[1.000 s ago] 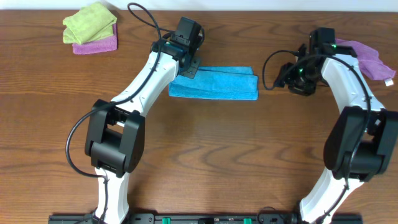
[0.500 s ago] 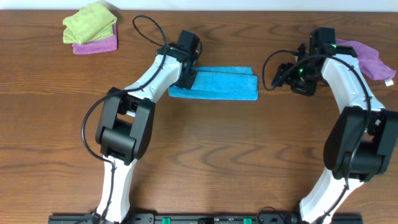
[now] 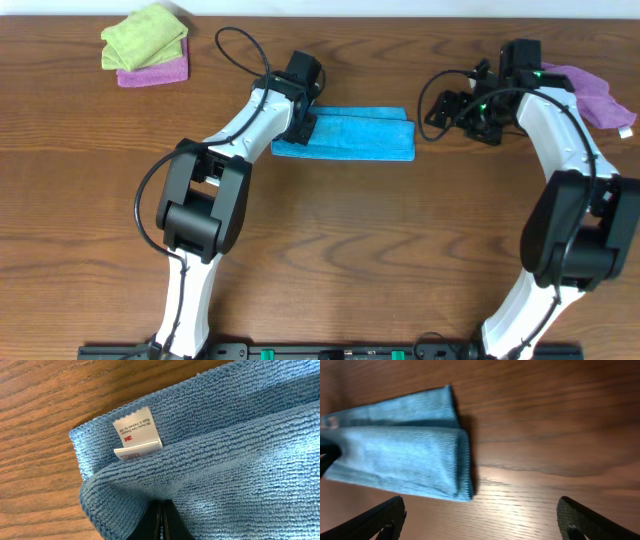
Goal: Fold the cloth
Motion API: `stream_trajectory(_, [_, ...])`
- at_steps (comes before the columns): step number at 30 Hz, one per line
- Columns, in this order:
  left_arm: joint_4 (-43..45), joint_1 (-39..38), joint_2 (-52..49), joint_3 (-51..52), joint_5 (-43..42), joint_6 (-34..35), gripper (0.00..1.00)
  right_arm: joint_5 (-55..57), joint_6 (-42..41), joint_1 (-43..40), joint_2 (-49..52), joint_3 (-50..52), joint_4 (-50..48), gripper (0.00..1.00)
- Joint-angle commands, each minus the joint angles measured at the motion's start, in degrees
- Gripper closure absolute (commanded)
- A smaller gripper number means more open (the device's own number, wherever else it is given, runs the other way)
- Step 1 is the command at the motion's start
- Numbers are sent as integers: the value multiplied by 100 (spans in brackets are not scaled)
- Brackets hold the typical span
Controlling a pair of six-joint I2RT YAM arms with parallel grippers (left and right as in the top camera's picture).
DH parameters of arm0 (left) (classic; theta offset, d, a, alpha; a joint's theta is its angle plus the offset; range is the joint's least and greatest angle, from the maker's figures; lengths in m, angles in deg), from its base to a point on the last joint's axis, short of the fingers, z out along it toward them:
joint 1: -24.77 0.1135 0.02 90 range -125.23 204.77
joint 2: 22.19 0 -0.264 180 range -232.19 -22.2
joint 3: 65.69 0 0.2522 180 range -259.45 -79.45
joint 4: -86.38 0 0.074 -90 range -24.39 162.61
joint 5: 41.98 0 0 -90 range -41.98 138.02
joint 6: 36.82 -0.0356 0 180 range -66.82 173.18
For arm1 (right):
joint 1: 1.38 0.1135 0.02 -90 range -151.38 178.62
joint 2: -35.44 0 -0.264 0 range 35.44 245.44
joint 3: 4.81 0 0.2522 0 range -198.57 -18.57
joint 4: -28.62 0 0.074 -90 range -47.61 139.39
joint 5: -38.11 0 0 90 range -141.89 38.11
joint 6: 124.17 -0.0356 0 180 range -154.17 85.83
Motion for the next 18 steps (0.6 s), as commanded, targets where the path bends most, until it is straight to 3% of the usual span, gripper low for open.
stream_trajectory(1, [-15, 9, -243, 22, -48, 68, 94, -723, 90, -22, 348, -72, 2, 3])
stream_trajectory(6, [-31, 9, -243, 22, -48, 68, 94, -1049, 92, -22, 616, -72, 74, 4])
stream_trajectory(10, [-31, 9, -243, 22, -48, 68, 94, -1132, 90, -22, 688, 4, 85, 11])
stream_trajectory(18, [-24, 9, -243, 22, -48, 66, 94, -1257, 39, -22, 708, 249, -131, 10])
